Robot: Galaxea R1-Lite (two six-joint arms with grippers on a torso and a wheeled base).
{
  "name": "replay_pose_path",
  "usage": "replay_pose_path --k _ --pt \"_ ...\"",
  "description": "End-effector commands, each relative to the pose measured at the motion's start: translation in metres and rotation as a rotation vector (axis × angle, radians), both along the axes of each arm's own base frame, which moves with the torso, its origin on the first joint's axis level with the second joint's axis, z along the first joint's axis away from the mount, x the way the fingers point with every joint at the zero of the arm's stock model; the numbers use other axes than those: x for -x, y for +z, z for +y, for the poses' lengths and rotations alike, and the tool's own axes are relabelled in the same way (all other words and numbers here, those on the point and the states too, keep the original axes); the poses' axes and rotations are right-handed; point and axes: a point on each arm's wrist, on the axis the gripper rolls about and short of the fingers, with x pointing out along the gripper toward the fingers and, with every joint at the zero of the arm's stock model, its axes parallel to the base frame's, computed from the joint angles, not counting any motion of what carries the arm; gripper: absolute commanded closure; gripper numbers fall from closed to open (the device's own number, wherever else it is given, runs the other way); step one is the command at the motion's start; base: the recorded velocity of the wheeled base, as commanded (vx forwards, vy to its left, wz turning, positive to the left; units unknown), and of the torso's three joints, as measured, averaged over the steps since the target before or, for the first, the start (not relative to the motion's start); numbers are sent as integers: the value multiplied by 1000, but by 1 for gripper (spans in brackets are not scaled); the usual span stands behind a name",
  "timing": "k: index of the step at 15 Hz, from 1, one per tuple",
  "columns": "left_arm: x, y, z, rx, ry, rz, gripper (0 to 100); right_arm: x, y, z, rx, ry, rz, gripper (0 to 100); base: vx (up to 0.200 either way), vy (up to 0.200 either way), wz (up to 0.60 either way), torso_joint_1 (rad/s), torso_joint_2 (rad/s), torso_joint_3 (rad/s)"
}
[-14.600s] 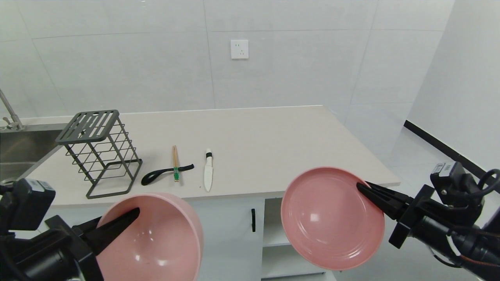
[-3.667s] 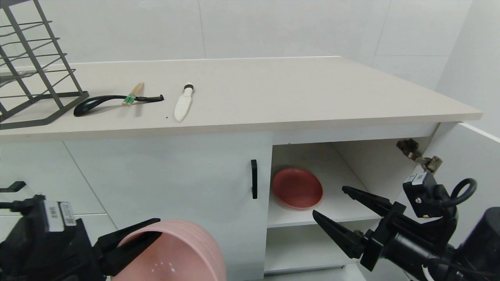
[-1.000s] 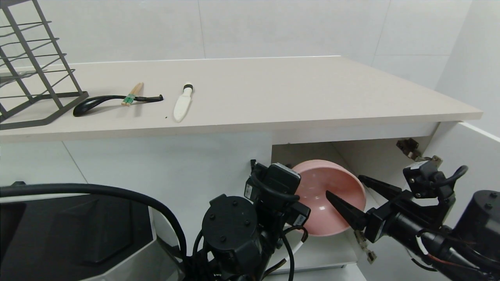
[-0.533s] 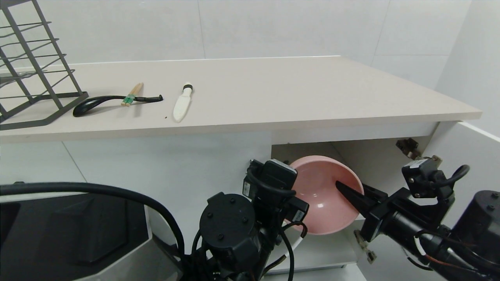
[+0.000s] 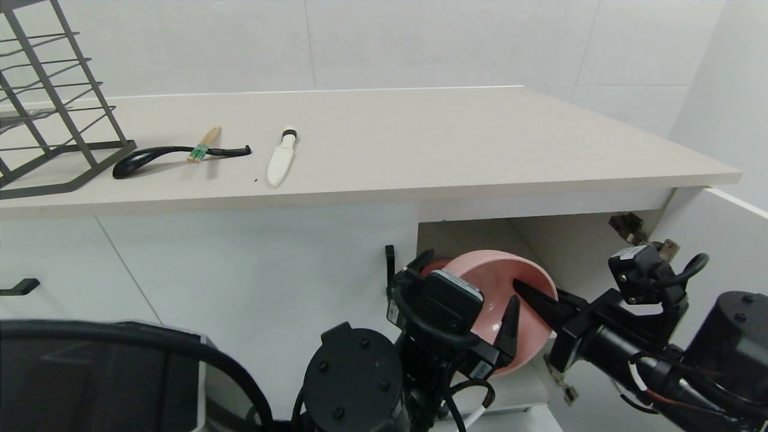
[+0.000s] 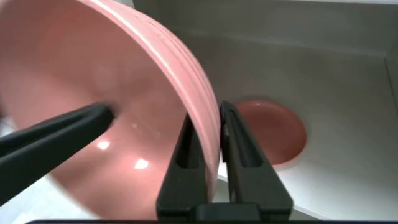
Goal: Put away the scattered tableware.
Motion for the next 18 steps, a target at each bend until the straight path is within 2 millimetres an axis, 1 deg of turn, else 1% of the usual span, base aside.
replay_pose_path --k 1,2,4,5,8,10,12,13,15,16,17,18 --pt "13 13 7 22 -23 -10 0 -1 -3 0 9 -6 10 100 0 0 0 0 0 0" --pt "16 16 14 22 -30 -7 0 -1 -3 0 10 -9 12 100 0 0 0 0 0 0" --pt "11 20 21 39 -19 -6 0 -2 -4 -2 17 -16 14 100 0 0 0 0 0 0" --pt "3 24 32 44 -49 -14 0 -2 -4 -2 17 -21 16 100 0 0 0 0 0 0" --pt "9 26 70 -23 -244 -31 0 -11 -8 -9 26 -67 25 100 0 0 0 0 0 0" --pt "10 28 91 -38 -266 -30 0 -9 -8 -10 29 -67 28 100 0 0 0 0 0 0" --pt "14 39 112 -27 -329 -64 0 -8 -10 -10 34 -64 35 100 0 0 0 0 0 0" --pt "22 39 124 -39 -392 -70 0 -7 -11 -10 40 -60 43 100 0 0 0 0 0 0" --pt "33 32 138 -77 -436 -52 0 -4 -13 -9 45 -51 51 100 0 0 0 0 0 0" --pt "33 29 141 -91 -431 -47 0 -4 -13 -10 46 -53 52 100 0 0 0 0 0 0" --pt "31 26 149 -109 -417 -41 0 -4 -13 -10 48 -53 55 100 0 0 0 0 0 0" --pt "30 25 152 -114 -434 -40 0 -4 -15 -10 52 -53 61 100 0 0 0 0 0 0"
